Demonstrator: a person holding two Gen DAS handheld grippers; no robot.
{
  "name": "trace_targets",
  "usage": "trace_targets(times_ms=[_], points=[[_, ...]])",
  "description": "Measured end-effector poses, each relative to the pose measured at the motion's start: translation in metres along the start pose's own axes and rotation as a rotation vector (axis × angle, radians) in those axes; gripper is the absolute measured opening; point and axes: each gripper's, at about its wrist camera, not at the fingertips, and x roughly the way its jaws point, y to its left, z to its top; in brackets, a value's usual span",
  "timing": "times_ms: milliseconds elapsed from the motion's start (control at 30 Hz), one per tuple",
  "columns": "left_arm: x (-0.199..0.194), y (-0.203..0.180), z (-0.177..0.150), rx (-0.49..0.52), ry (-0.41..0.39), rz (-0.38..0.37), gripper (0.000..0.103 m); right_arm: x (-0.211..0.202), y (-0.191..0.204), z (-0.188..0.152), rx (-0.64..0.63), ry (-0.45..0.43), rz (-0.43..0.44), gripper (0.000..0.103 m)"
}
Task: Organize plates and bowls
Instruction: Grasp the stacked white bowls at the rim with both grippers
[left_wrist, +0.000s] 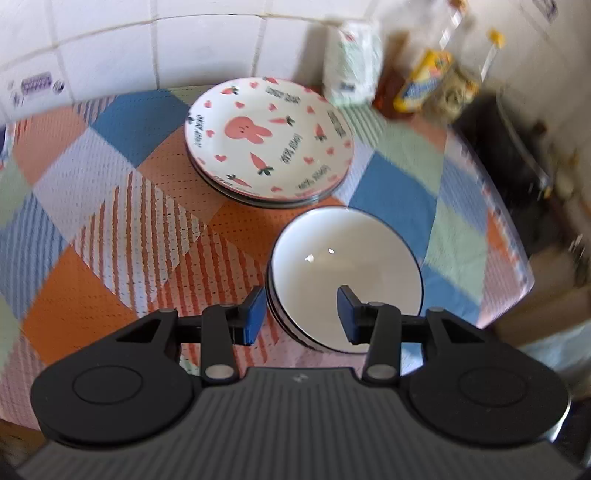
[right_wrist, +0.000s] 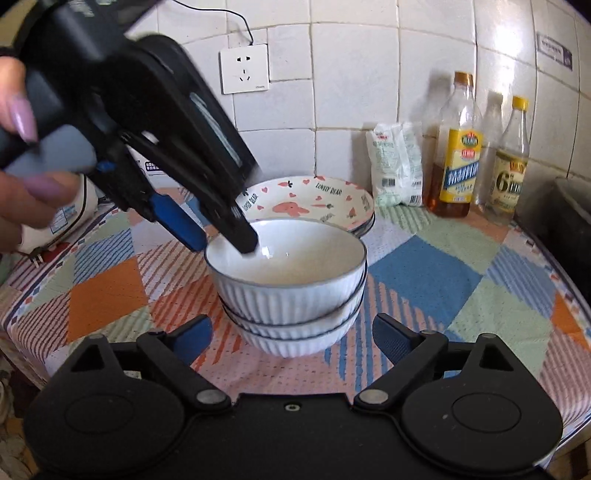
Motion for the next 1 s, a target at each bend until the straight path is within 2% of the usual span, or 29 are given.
trace_targets(times_ms=[67, 133, 233, 300, 367, 500, 600, 733, 933, 1000], points=[[0.004, 0.013, -0.003, -0.025, -0.050, 0.015, 0.049, 0.009, -0.006, -0.006, 0.045, 0.013, 0.005, 0.096], [0.014, 0.021, -0.004, -0.016, -0.061, 0.027, 0.049, 0.020, -0.010, -0.012, 0.073, 0.014, 0.028, 0.096], [0.025, 0.031, -0.006, -0.024, -0.059, -0.058, 0.049, 0.035, -0.008, -0.017, 0.048, 0.030, 0.014, 0.096], [0.035, 0.035, -0.005, -0.052, -0.027, -0.126, 0.054, 0.042, -0.008, -0.019, 0.038, 0.020, 0.027, 0.096], [0.047, 0.036, -0.003, -0.081, 0.015, -0.148, 0.056, 0.051, -0.008, -0.021, 0.019, 0.014, 0.042, 0.096], [0.064, 0.038, 0.000, -0.052, 0.037, -0.137, 0.056, 0.078, -0.007, -0.022, -0.037, 0.027, 0.041, 0.097], [0.077, 0.041, 0.000, -0.034, 0.061, -0.178, 0.056, 0.092, -0.007, -0.022, -0.047, 0.037, 0.029, 0.101], [0.081, 0.043, -0.007, -0.041, 0.042, -0.197, 0.054, 0.096, -0.006, -0.022, -0.044, 0.012, 0.039, 0.103], [0.079, 0.041, -0.008, -0.044, 0.057, -0.210, 0.051, 0.096, -0.001, -0.025, -0.041, -0.041, 0.043, 0.103], [0.079, 0.040, -0.007, -0.039, 0.058, -0.216, 0.047, 0.097, -0.001, -0.024, -0.035, -0.040, 0.044, 0.103]])
